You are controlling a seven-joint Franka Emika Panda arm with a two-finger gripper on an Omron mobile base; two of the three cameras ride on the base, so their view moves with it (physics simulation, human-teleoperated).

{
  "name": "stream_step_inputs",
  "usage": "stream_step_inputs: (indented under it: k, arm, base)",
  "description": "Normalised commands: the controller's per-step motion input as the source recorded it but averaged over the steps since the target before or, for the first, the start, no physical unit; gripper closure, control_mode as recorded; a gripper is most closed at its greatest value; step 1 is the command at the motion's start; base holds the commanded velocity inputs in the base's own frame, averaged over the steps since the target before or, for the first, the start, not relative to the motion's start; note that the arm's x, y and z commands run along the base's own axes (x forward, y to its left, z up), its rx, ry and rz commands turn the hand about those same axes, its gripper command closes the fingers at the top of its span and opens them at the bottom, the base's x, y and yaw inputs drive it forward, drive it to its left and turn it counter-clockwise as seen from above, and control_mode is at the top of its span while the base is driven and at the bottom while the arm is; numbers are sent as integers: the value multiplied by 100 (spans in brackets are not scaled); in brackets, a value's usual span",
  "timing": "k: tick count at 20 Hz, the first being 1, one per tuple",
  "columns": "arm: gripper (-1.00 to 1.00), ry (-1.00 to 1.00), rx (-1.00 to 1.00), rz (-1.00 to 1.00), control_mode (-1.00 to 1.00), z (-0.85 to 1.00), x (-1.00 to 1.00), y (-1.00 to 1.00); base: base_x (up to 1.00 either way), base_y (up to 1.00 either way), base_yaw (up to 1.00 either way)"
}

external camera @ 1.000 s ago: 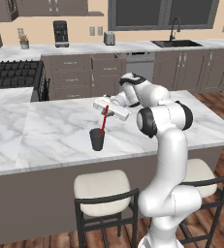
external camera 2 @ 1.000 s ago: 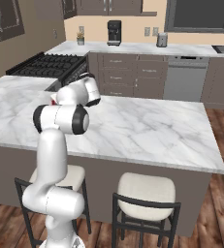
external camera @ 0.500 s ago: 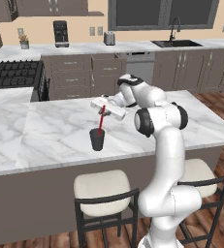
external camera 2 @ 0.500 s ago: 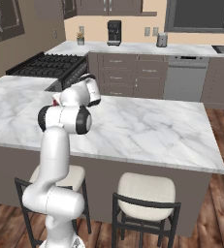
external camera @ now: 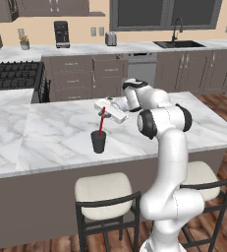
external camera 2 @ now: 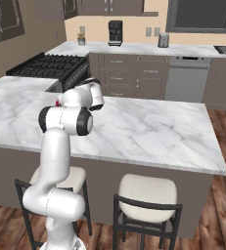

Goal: Take a straw from the drawer in front and place it inside the glass cup on the dining counter.

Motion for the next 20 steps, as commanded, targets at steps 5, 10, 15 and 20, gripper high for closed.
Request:
stream_step_inputs:
  k: [5, 10, 15, 20]
  arm:
    - [100, 0, 0, -21, -100, -12, 5, 4]
    - [100, 0, 0, -20, -100, -6, 17, 12]
    - [100, 0, 0, -17, -100, -4, 33, 16]
    - [100, 0, 0, -15, -100, -16, 24, 3]
  base:
    - [0, 0, 0]
    - [0, 0, 0]
    - [0, 0, 0]
    - [0, 0, 0]
